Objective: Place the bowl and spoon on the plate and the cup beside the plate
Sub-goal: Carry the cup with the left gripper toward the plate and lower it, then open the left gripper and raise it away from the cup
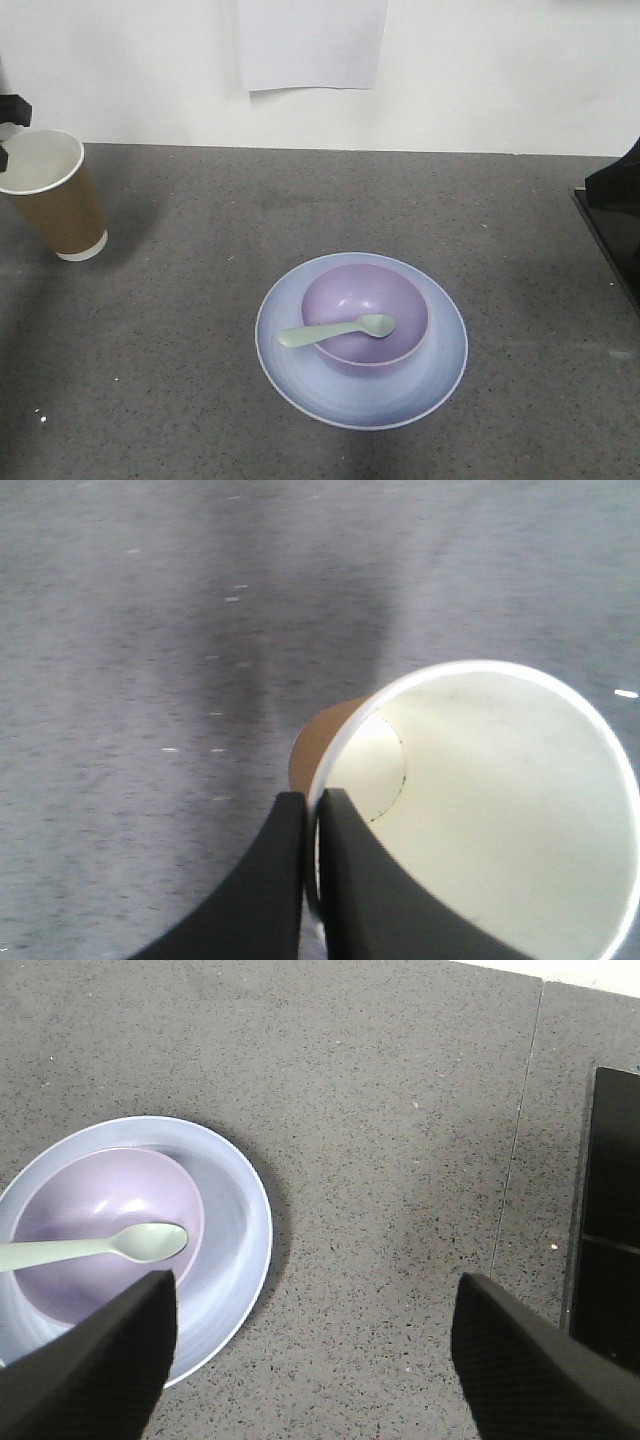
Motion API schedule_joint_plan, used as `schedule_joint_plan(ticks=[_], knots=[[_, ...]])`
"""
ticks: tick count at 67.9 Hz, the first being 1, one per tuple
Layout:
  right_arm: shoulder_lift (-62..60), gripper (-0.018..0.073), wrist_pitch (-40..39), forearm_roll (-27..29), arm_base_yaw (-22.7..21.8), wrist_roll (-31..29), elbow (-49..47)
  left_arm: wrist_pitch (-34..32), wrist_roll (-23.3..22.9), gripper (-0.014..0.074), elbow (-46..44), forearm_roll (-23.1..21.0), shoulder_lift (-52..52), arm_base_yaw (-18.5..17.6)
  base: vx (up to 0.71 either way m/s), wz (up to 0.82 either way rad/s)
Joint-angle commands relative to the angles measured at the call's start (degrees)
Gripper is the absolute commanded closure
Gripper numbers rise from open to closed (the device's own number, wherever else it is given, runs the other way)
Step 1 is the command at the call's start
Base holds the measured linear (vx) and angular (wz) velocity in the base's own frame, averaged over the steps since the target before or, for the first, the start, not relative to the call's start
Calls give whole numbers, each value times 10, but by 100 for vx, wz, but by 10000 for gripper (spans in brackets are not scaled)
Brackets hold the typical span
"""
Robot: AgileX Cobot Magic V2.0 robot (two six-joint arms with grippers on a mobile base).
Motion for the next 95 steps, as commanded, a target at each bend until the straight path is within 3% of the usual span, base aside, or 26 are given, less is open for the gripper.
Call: schedule_joint_plan(ticks=[1, 10, 26, 42, 83, 95], knots=[[-8, 17, -32, 1, -4, -5, -13, 1, 27, 604, -14, -78, -39, 1, 0, 0], [-8, 17, -32, 1, -4, -5, -13, 23, 50, 604, -14, -128, -49, -6, 0, 0], [-8, 17, -32, 1, -4, -5, -13, 27, 49, 604, -4, -127, -69, -84, 0, 0], [-8, 17, -33, 1, -4, -5, -13, 16, 61, 604, 86, -127, -88, -139, 0, 0], [-8, 17, -36, 2, -4, -5, -13, -78, 69, 603, 197, -149, -93, -142, 0, 0], [-8, 17, -36, 2, -4, -5, -13, -69, 69, 517, 197, -157, -93, -142, 0, 0]])
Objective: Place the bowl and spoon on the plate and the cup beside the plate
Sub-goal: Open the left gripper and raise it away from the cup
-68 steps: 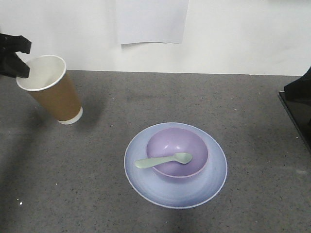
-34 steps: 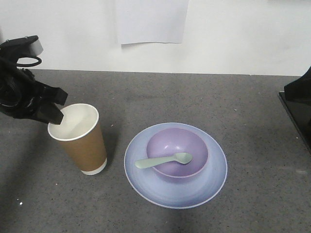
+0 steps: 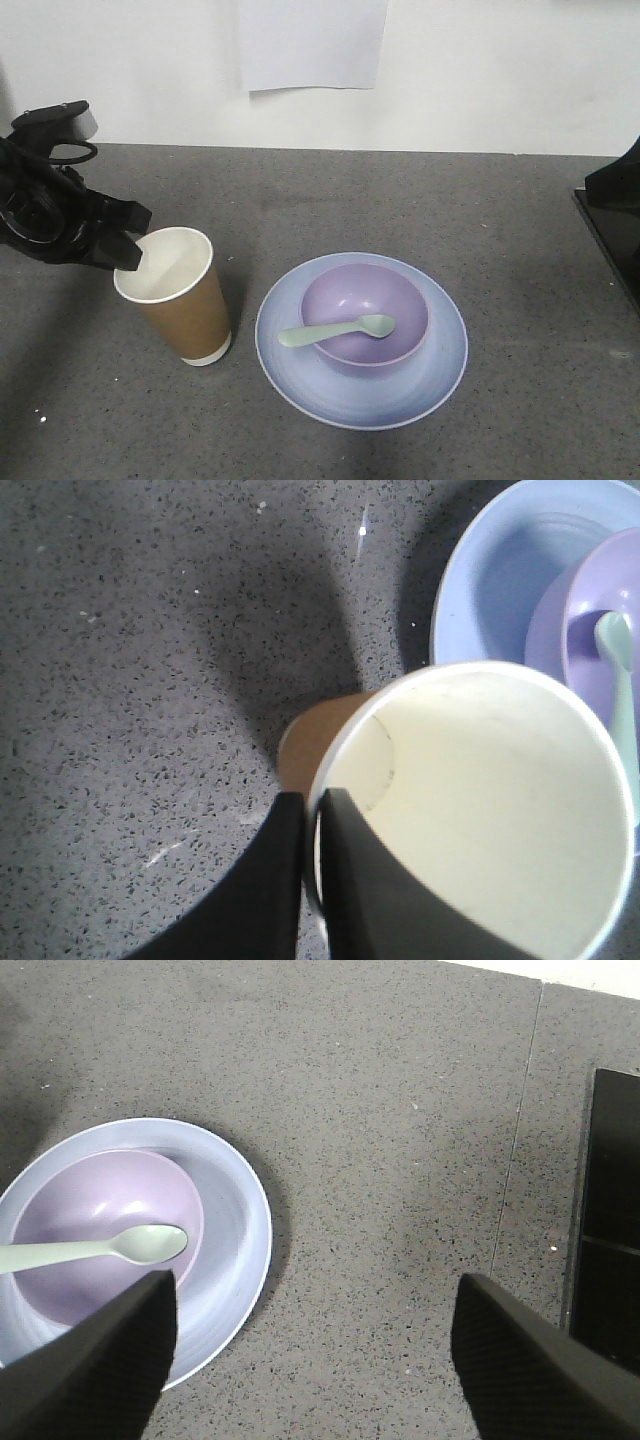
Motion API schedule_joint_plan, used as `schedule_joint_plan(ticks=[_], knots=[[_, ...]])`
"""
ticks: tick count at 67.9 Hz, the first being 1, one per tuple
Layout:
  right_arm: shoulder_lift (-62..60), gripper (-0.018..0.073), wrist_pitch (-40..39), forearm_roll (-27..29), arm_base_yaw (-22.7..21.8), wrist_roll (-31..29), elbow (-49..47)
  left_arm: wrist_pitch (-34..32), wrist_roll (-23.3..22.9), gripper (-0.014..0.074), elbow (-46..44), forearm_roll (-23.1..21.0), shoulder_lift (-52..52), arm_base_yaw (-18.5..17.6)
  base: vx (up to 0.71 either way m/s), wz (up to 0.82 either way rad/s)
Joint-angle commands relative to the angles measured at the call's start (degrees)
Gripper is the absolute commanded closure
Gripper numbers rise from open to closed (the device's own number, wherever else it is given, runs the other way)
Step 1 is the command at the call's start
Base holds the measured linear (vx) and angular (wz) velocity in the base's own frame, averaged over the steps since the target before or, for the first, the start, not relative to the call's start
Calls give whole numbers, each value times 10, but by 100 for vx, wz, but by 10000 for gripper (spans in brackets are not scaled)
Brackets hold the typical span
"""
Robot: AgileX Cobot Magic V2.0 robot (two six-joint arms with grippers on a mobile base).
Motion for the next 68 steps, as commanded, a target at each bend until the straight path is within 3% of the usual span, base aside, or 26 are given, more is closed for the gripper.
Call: schedule_joint_plan(ticks=[1, 38, 50, 68], knots=[[-8, 17, -35, 2, -4, -5, -13, -12, 1, 507, -14, -24, -21, -3, 0, 0], [-8, 17, -33, 2, -4, -5, -13, -41, 2, 27, -14, -21, -31, -2, 0, 0], [-8, 17, -34, 2, -4, -5, -13, -96, -4, 4, -14, 14, -86, -2, 0, 0], [-8, 17, -42, -3, -4, 5, -13, -153, -63, 11, -14, 105, -197, -2, 0, 0]])
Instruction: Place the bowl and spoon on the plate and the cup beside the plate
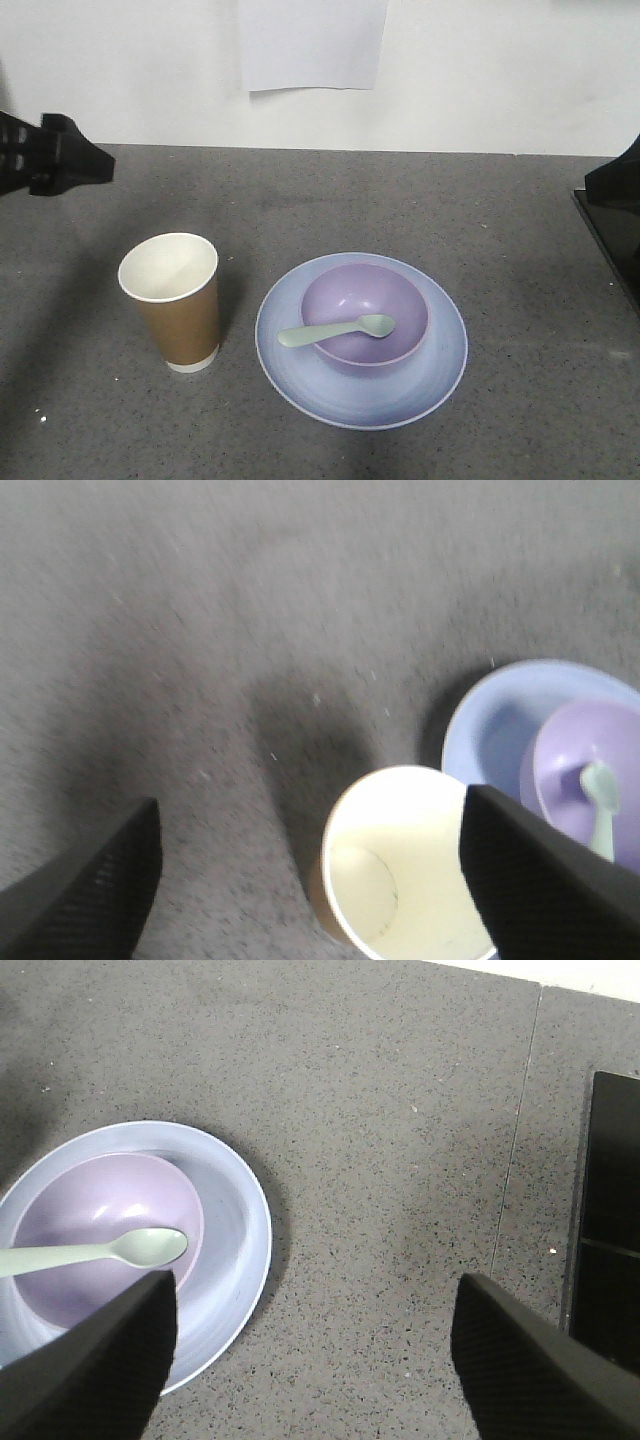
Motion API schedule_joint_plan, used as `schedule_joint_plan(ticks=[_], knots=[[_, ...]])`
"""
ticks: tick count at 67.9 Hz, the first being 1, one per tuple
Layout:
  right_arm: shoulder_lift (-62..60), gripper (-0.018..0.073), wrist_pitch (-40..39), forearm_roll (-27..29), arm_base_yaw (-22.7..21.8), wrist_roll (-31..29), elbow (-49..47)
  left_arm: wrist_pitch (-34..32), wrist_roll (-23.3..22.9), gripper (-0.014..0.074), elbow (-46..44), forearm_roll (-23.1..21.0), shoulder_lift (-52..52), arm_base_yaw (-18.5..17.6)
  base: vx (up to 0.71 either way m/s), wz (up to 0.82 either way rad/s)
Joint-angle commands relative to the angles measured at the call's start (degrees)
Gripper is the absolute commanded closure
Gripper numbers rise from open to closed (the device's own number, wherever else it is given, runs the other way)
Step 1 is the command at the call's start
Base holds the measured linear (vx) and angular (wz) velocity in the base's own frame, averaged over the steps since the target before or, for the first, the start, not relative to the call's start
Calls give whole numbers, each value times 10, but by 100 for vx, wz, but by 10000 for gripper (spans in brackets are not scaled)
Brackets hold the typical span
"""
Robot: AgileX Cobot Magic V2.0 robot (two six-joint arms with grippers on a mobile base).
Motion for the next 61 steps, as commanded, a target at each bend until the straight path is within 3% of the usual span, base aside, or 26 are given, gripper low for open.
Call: schedule_joint_plan(ticks=[1, 14, 28, 36, 49, 61], knots=[[-8, 17, -38, -4, -4, 4, -13, -48, -31, 11, -15, 33, -52, -2, 0, 0], [-29, 17, -59, -19, -4, 7, -7, -107, -76, 11, 35, 102, -136, -3, 0, 0], [-111, 17, -167, -37, -4, 12, 117, -213, -93, 11, 174, 153, -250, -3, 0, 0], [-169, 17, -217, -74, -4, 29, 195, -241, -97, 16, 234, 186, -307, -3, 0, 0], [-245, 24, -258, -126, -4, 72, 285, -259, -130, 89, 308, 243, -379, -3, 0, 0], [-285, 106, -275, -127, -4, 76, 335, -264, -133, 211, 348, 247, -427, -3, 0, 0]])
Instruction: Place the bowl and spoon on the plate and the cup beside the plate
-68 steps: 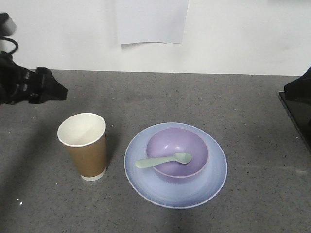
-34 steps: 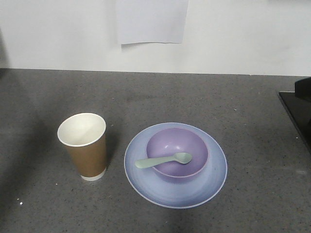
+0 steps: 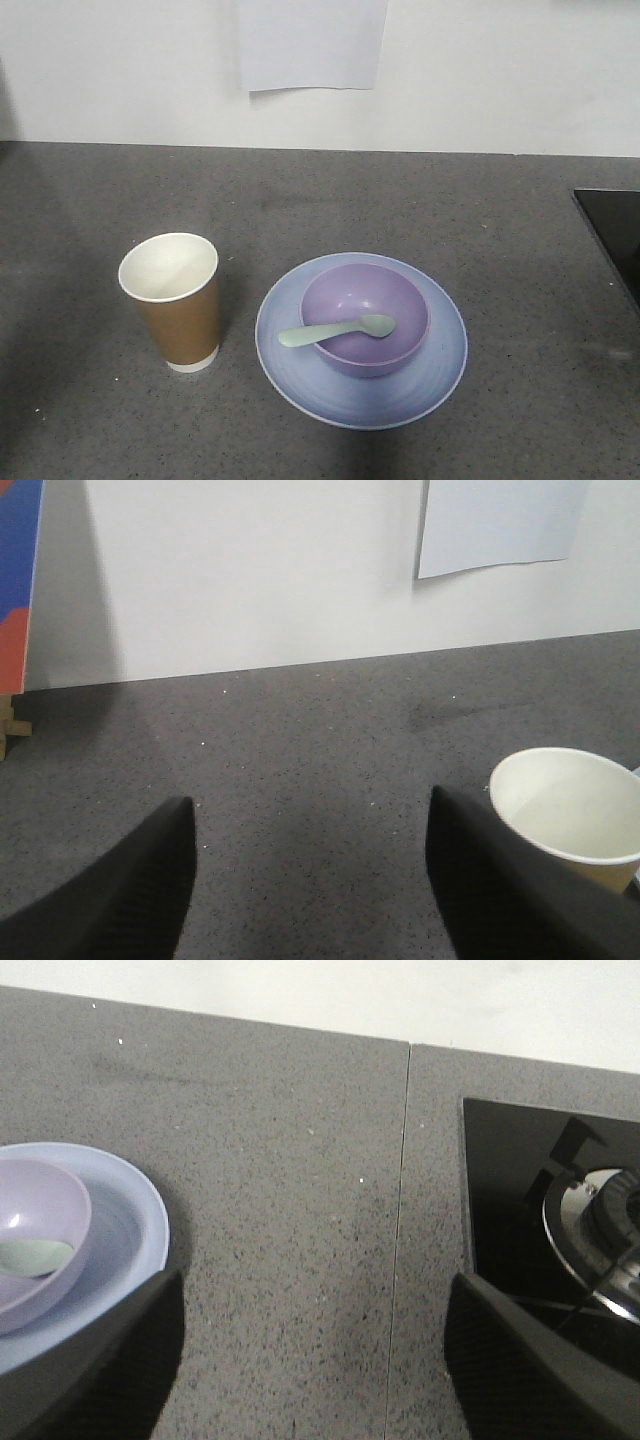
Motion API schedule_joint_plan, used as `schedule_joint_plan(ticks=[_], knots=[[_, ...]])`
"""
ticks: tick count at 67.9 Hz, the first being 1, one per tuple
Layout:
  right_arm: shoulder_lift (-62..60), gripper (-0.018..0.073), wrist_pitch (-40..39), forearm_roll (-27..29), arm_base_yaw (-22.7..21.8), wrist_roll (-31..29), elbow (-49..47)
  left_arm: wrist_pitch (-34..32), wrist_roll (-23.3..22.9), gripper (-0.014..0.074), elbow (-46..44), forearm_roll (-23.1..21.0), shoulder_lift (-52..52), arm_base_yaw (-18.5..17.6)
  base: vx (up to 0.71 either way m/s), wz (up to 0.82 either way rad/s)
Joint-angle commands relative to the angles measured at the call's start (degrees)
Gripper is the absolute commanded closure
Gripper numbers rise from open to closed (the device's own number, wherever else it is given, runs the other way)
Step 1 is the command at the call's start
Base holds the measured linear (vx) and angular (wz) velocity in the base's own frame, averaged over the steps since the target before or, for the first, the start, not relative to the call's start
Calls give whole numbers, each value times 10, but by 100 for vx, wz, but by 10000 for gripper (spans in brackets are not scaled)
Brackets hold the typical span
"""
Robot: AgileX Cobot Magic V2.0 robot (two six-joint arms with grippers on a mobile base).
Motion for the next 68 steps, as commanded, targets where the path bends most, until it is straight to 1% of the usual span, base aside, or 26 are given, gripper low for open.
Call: schedule_joint_plan(ticks=[1, 5, 10, 12, 13, 14, 19, 23, 68], knots=[[-11, 118, -58, -9, -4, 2, 5, -49, -9, 225, 1, 6, -16, -3, 0, 0], [-14, 186, -60, -9, -4, 2, 6, -49, -9, 291, 4, 6, -21, -3, 0, 0], [-14, 281, -63, -12, -4, 2, 6, -46, -9, 412, 4, 6, -24, -2, 0, 0], [-14, 335, -64, -12, -4, 2, 6, -46, -9, 456, 4, 6, -24, -2, 0, 0], [-14, 346, -63, -12, -4, 2, 6, -46, -9, 467, 4, 6, -24, -2, 0, 0], [-14, 368, -64, -12, -4, 2, 6, -46, -9, 500, 4, 6, -24, -2, 0, 0], [-14, 494, -66, -11, -4, 2, 6, -46, -8, 608, 4, 6, -24, -2, 0, 0], [-14, 577, -68, -11, -4, 2, 6, -48, -8, 605, 4, 6, -24, -2, 0, 0], [-14, 570, -69, -11, -4, 9, 6, -48, -8, 604, 4, 6, -24, -2, 0, 0]])
